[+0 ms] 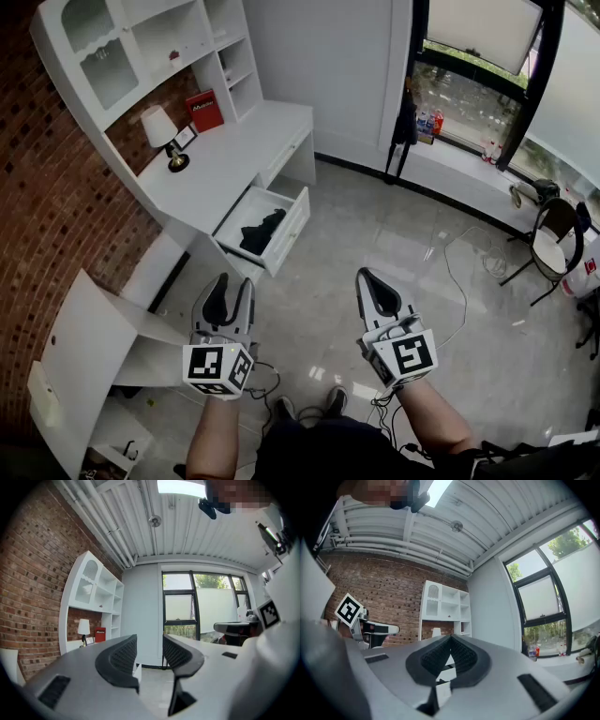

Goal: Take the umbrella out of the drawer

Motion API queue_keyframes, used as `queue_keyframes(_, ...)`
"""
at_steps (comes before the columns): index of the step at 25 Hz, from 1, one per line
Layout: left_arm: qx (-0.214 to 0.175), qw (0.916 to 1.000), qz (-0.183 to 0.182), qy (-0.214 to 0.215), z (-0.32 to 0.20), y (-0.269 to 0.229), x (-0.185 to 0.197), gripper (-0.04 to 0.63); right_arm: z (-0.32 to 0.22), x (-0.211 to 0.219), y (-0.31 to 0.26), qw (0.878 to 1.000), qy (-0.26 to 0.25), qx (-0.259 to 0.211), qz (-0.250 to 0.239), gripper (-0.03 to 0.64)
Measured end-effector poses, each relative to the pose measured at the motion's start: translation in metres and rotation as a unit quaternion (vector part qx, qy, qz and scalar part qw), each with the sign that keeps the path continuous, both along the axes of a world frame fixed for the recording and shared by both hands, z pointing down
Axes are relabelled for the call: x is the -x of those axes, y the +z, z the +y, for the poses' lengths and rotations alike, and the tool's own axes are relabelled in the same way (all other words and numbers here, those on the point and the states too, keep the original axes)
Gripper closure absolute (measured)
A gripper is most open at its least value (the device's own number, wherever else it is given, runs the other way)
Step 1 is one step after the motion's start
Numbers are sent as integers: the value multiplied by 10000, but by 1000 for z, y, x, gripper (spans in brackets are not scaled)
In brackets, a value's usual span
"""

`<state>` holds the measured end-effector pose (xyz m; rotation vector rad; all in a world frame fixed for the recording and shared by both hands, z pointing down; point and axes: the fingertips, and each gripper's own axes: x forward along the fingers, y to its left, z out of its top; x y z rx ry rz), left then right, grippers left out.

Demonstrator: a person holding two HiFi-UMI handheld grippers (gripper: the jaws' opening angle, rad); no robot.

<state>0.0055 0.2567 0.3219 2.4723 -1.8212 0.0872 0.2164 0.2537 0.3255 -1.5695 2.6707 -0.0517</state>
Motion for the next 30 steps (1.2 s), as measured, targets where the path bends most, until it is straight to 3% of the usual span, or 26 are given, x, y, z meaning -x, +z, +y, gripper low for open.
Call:
queue_keyframes(5, -457, 9988, -188, 11, 0, -18, 33, 423, -7, 15, -15, 9987, 280, -413, 88, 617)
queue_keyframes(9, -444, 9989, -119, -120, 13, -17, 78, 423, -3, 46, -10, 9988, 253, -378, 192, 617)
queue_keyframes(13, -437, 9989, -24, -149, 19, -17, 97, 423, 1, 66, -16, 9985, 219, -431, 246, 617)
queue_keyframes(18, -517, 9984, -52, -201, 16, -23, 102, 423, -3, 77, -25, 9982, 107, -584, 104, 608)
queue_keyframes(21, -503, 9984, -84, -260, 12, -26, 93, 423, -9, 76, -22, 9983, -160, -480, 297, 467)
queue_keyframes(23, -499, 9983, -113, -289, 12, -27, 84, 423, -12, 72, -18, 9981, -306, -401, 366, 437)
queue_keyframes(30, -414, 9978, -166, -482, 13, -20, 64, 423, -24, 53, -13, 9973, -513, -435, 292, 436)
